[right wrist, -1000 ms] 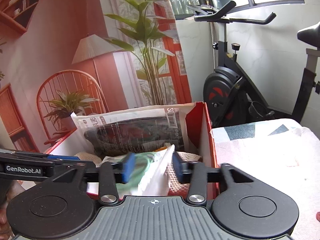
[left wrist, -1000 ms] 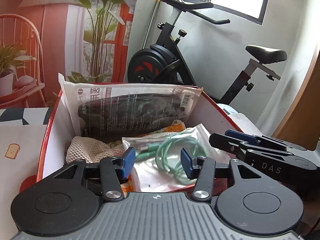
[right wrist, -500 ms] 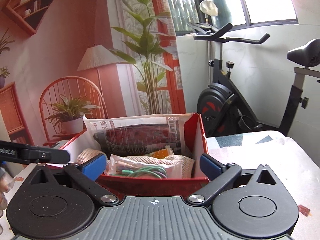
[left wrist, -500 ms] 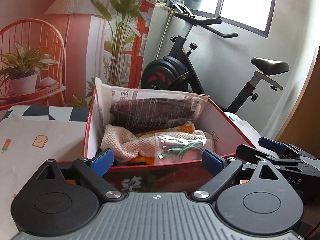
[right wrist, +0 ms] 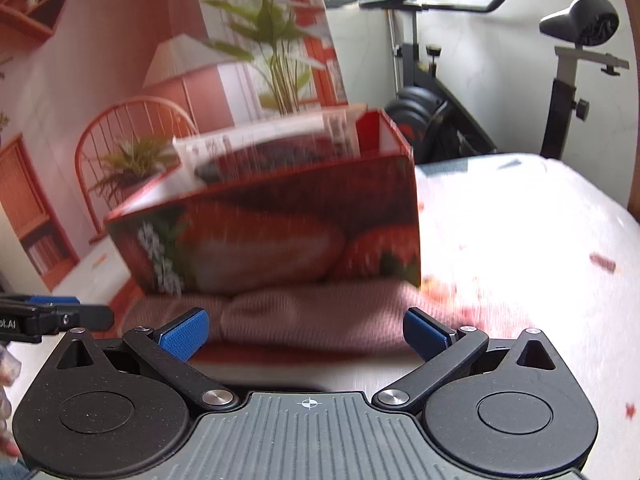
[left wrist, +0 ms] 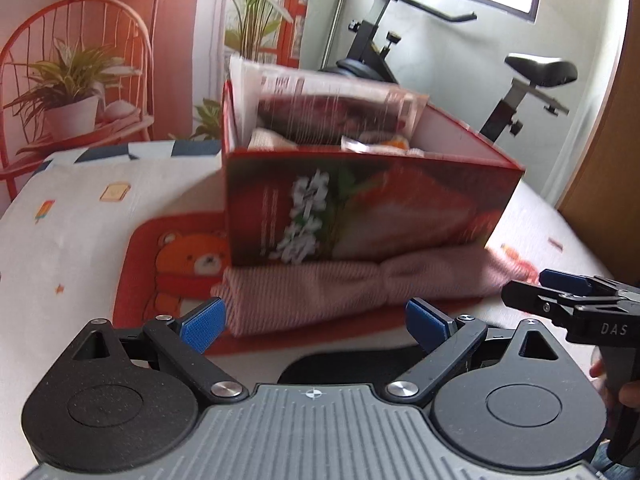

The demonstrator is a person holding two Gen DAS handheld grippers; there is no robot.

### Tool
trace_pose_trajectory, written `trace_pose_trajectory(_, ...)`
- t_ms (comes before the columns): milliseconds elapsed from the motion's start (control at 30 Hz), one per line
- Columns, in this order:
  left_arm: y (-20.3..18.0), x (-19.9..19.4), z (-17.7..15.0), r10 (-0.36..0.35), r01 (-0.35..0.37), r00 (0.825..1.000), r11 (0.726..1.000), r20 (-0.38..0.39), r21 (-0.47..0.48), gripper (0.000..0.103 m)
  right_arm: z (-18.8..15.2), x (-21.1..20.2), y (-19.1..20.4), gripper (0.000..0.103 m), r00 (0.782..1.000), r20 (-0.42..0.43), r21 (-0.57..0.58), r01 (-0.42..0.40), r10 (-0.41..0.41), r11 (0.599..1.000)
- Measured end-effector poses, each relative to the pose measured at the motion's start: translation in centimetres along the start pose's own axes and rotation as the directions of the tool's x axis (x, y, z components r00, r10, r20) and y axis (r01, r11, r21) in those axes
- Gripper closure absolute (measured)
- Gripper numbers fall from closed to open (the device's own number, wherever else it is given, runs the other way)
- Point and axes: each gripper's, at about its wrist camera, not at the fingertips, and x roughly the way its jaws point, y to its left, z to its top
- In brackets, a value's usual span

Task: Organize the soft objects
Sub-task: 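Move both grippers down to the black eye mask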

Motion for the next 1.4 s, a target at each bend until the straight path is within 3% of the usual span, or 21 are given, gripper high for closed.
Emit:
trace_pose_trajectory(133,0.2,0.8,-1.7,0.015,-0.015,0.999,1.0,-0.032,-0.002,0.005,-2.4,0.7,0.9,0.0,0.996,-0.09,-0.042,0.01,-0.014,0.999)
trace_pose_trajectory(400,0.5,1.8,-3.8,0.049,-0.048,0.995,0.999,-0.089,0.005,0.005,-3.8,1.5,1.5,0.0,0.985,-0.166,-0.057,0.029,-0.039,0.998)
trace_pose_trajectory(767,1.0,2.4,-4.7,0.05,-0.052,0.993,0.998,-0.103,-0.023,0.002,-4.2,1.9,2.1,0.0,0.985,-0.158,-0.117,0.057,-0.075,0.992)
trace_pose_trajectory(1400,-0.1,2.8,-5.3,0.098,-0.095,0.991,0.995,-0.088,0.035,0.0,-4.3,2.3,2.5,0.0,0.982,-0.163,-0.17,0.07,-0.098,0.983)
